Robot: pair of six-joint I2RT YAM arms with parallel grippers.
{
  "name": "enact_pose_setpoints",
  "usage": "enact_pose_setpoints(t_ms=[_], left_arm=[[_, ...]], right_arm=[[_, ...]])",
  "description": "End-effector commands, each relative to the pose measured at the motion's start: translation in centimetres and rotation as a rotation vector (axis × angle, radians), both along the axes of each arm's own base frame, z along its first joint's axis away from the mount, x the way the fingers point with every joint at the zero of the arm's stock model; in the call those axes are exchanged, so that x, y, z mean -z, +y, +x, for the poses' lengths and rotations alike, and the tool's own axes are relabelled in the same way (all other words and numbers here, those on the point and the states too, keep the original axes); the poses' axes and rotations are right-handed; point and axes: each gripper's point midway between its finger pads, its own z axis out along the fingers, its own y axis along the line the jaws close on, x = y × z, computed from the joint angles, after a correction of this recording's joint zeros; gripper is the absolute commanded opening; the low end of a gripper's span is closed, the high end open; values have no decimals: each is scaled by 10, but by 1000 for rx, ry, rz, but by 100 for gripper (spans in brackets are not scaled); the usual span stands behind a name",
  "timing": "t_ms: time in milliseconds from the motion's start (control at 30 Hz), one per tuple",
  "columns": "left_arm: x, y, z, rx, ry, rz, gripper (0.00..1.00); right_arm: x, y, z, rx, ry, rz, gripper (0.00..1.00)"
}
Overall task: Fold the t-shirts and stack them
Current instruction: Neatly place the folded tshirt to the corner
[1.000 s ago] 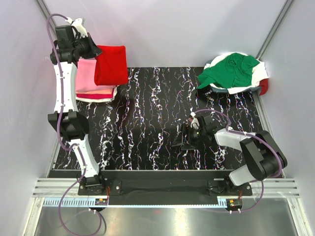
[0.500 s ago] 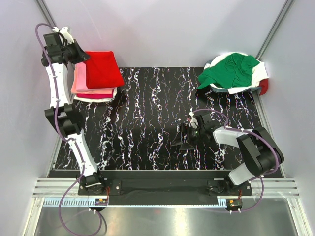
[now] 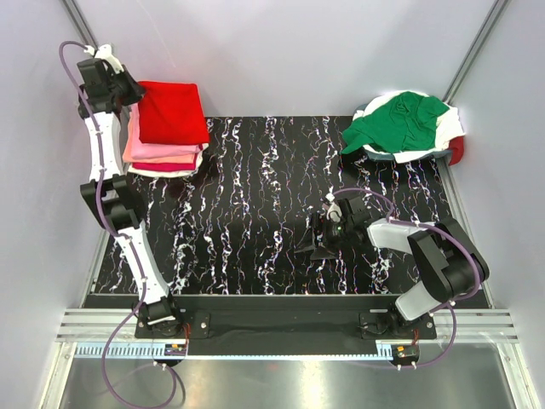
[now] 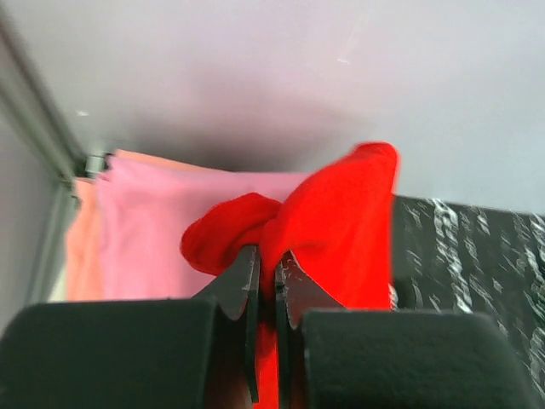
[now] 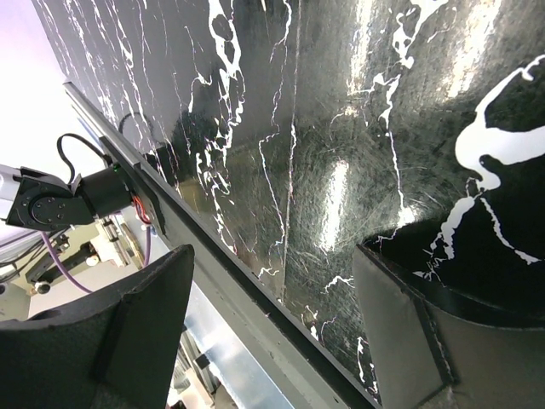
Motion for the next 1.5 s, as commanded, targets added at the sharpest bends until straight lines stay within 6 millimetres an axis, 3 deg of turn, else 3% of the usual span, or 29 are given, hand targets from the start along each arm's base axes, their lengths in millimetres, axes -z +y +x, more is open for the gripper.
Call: enact_pose_setpoints(t_ms=[0,33,67,133,233,367,433,467,500,533,567,600,633,667,700,733,767,967,1133,1333,1467], left_arm=[[-23,38,23,-125,-145,69,0],[-28,41,25,-136,-164,75,1],[-17,44,31,-145,-154,75,4],[-15,50,37,-160,-172,82,7],[2,56,45,-172,-167,92,9],[31,67,56,-207,-146,108,20],[31,78,58,-267,-149,118,39],[28,80,57,-286,-151,119,54],[28,82,53,-299,-138,112,84],[25,79,51,-296,-138,100,93],[0,76,41,-300,-168,101,99],[-8,72,37,-302,-177,94,99],[9,69,30,-309,-131,76,99],[-21,67,16,-319,-168,75,99],[-25,69,8,-342,-162,57,99],[-5,68,-1,-351,-108,39,99],[-24,64,-14,-356,-127,35,99],[-2,67,-67,-432,-55,-76,99],[29,62,-74,-394,7,-215,93],[78,54,-62,-342,78,-337,83],[95,47,-54,-304,79,-401,78]], right_arm=[[-9,5,13,-1,-46,21,82],[-9,5,13,-1,-46,21,82],[-9,5,14,-1,-46,21,82],[-8,5,14,0,-44,21,82],[-7,6,15,-1,-39,20,82],[-6,6,15,-1,-31,24,82],[-6,6,16,-2,-32,25,82],[-6,6,15,-2,-32,25,82],[-6,6,15,-2,-32,25,82],[-7,6,16,-1,-33,27,82],[-7,6,16,2,-34,27,82],[-7,6,16,1,-35,27,82],[-7,6,16,0,-35,28,82],[-8,6,15,0,-36,29,82],[-8,5,16,3,-38,29,82],[-8,5,16,3,-40,30,82],[-8,5,15,3,-40,29,82],[-9,4,15,10,-52,32,82],[-10,5,15,6,-54,39,82],[-11,4,14,5,-59,46,82],[-11,4,14,6,-54,52,82]])
